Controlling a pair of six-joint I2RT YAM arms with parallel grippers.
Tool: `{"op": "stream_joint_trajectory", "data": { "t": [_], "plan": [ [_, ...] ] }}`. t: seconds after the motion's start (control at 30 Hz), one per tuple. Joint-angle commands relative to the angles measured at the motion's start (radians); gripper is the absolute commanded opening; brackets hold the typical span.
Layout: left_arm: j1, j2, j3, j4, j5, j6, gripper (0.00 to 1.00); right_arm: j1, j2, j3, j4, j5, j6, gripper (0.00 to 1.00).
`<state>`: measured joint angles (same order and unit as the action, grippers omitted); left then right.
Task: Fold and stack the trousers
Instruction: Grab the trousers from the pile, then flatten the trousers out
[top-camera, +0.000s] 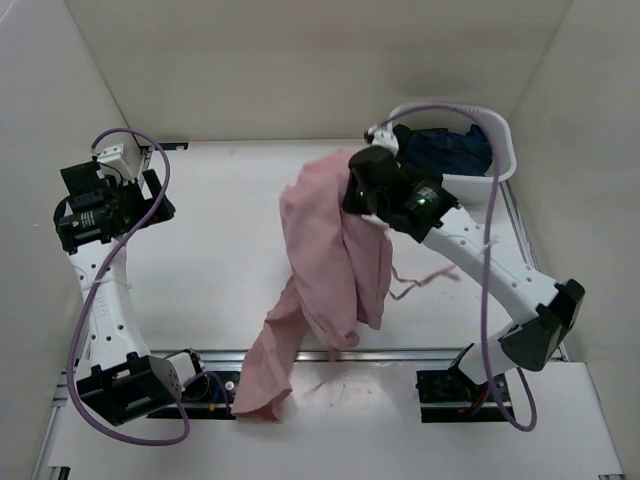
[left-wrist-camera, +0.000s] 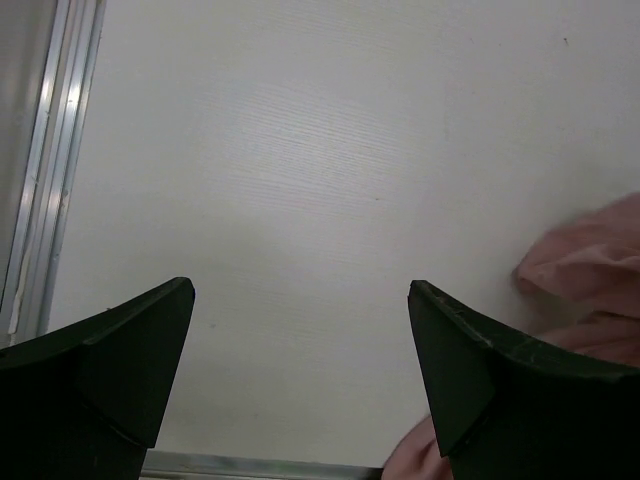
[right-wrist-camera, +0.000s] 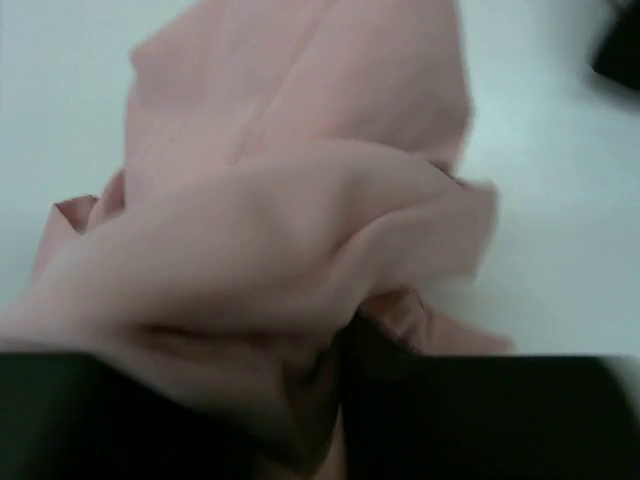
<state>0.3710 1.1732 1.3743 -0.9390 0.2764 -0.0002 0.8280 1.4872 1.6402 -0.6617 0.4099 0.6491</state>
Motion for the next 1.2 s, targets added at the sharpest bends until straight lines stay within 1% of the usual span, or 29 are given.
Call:
{"op": "stream_joint_trajectory", "data": {
  "t": [0.0,0.03,0.07,0.1,0.13,0.17,0.27,0.33,0.37,0.43,0.47,0.5,0.53,0.6,0.67,0.7,0.73,0.77,0.8,0.87,0.9,0.93,0.97,1.0,1.03,1.07,1.1,1.13,1.17],
  "plan": [
    [0.0,-0.018,0.016,-0.015,-0.062,0.0,1.0,-0.085,-0.047,-0.127,-0.085,0.012,0.158,0.42],
    [0.0,-0.006,0.016,-0.027,-0.062,0.0,0.98,-0.108,-0.038,-0.161,-0.094,-0.009,0.14,0.81],
    [-0.009,0.011,0.016,-0.027,-0.071,0.0,0.97,-0.154,-0.022,-0.178,-0.12,-0.034,0.111,0.86],
    [-0.009,0.02,0.016,-0.041,-0.071,0.0,0.95,-0.164,-0.007,-0.178,-0.191,-0.034,0.089,0.89],
    [-0.009,0.029,0.016,-0.052,-0.06,0.0,0.94,-0.164,0.004,-0.178,-0.214,0.007,0.058,0.92],
    [-0.033,0.039,0.016,-0.078,-0.06,0.0,0.94,-0.152,0.004,-0.178,-0.228,0.033,-0.016,0.93],
    [-0.093,0.066,0.006,-0.138,-0.005,0.0,0.88,-0.009,-0.036,-0.203,-0.19,0.07,-0.184,0.94],
    [-0.225,0.075,-0.043,-0.184,0.026,0.0,0.83,0.045,-0.065,-0.265,-0.15,0.008,-0.23,0.94],
    [-0.342,0.075,-0.066,-0.184,0.026,0.0,0.79,0.1,-0.065,-0.298,-0.132,-0.041,-0.268,0.94],
    [-0.473,0.075,-0.153,-0.166,-0.009,0.0,0.78,0.167,-0.079,-0.396,-0.067,-0.139,-0.295,0.94],
    [-0.541,0.075,-0.187,-0.152,-0.032,0.0,0.78,0.233,-0.079,-0.423,-0.049,-0.155,-0.295,0.94],
    [-0.661,0.066,-0.254,-0.138,-0.069,0.0,0.8,0.259,-0.079,-0.481,-0.024,-0.155,-0.278,0.94],
    [-0.706,0.066,-0.28,-0.12,-0.069,0.0,0.81,0.279,-0.079,-0.514,0.046,-0.172,-0.269,0.94],
    [-0.757,0.043,-0.326,-0.046,-0.033,0.0,0.84,0.318,-0.079,-0.571,0.111,-0.171,-0.217,0.94],
    [-0.768,0.031,-0.377,0.006,0.064,0.0,0.88,0.339,-0.068,-0.631,0.177,-0.123,-0.174,0.94],
    [-0.768,0.031,-0.391,0.041,0.098,0.0,0.88,0.352,-0.044,-0.647,0.195,-0.102,-0.133,0.94],
    [-0.768,0.06,-0.403,0.054,0.163,0.0,0.88,0.352,-0.032,-0.673,0.211,-0.082,-0.112,0.94],
    [-0.777,0.075,-0.421,0.065,0.191,0.0,0.92,0.364,-0.001,-0.683,0.223,-0.056,-0.094,0.94],
    [-0.777,0.094,-0.422,0.065,0.211,0.0,0.94,0.375,0.019,-0.683,0.234,-0.042,-0.056,0.94],
    [-0.832,0.149,-0.432,0.098,0.21,0.0,0.95,0.385,0.08,-0.674,0.22,-0.013,-0.023,0.94],
    [-0.86,0.169,-0.442,0.109,0.19,0.0,0.95,0.385,0.097,-0.674,0.208,-0.013,-0.011,0.93],
    [-0.886,0.192,-0.442,0.118,0.163,0.0,0.95,0.385,0.11,-0.674,0.208,-0.013,0.003,0.85],
    [-0.937,0.244,-0.442,0.129,0.111,0.0,0.95,0.385,0.119,-0.665,0.208,-0.013,0.024,0.77],
    [-0.957,0.275,-0.442,0.129,0.081,0.0,0.95,0.385,0.119,-0.665,0.197,0.0,0.036,0.67],
    [-0.978,0.304,-0.442,0.138,0.043,0.0,0.95,0.385,0.119,-0.675,0.197,0.0,0.049,0.52],
    [-1.007,0.356,-0.442,0.138,-0.024,0.0,0.93,0.385,0.098,-0.689,0.197,0.0,0.063,0.46],
    [-1.02,0.379,-0.452,0.155,-0.046,0.0,0.9,0.372,0.081,-0.698,0.186,0.0,0.063,0.4],
    [-1.029,0.402,-0.452,0.164,-0.063,0.0,0.88,0.359,0.059,-0.707,0.186,0.012,0.076,0.3],
    [-1.029,0.42,-0.452,0.164,-0.063,0.0,0.85,0.359,0.01,-0.717,0.169,0.026,0.108,0.05]
  ]
}}
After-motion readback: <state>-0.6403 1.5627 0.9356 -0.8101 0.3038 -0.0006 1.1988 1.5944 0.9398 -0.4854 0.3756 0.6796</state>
